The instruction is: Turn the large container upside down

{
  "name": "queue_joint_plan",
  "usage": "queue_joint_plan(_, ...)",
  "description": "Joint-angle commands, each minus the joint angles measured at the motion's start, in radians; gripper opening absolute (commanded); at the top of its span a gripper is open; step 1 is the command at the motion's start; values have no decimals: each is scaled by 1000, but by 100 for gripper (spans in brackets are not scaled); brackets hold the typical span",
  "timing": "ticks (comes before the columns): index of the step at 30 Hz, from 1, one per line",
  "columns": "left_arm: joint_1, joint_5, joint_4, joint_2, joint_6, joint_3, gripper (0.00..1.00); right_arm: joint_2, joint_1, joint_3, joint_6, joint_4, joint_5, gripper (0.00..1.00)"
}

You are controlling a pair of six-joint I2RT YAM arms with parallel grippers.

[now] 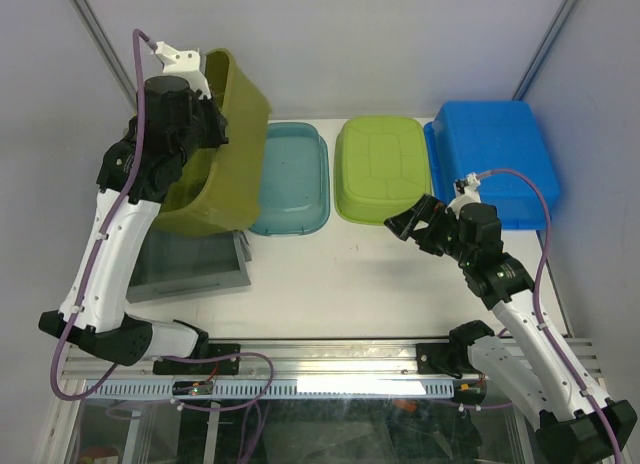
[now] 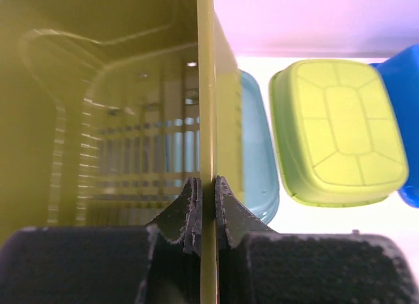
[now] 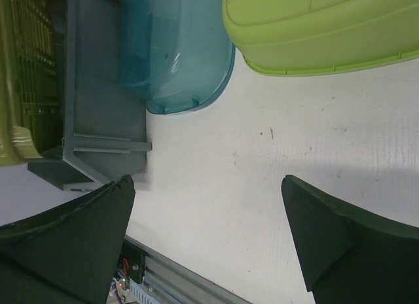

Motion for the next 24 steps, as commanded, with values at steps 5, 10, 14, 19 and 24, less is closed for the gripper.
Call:
queue_joint_plan(5, -48, 170, 44, -35, -28, 198, 0, -27, 4, 45, 13, 26, -3, 99)
queue_joint_plan(10, -71, 372, 105, -55, -112, 141, 0, -54, 4, 116, -20, -47, 47, 99)
queue_joint_plan(14, -120, 439, 151, -73, -148, 106, 0, -63, 4, 231, -92, -147, 107, 99)
queue_joint_plan(19, -196, 527, 193, -74, -181, 75, 0, -65, 5, 404, -195, -257, 215, 99)
queue_joint_plan(24, -314, 536, 233, -61, -213, 44, 0, -61, 4, 539, -283, -309, 260, 99)
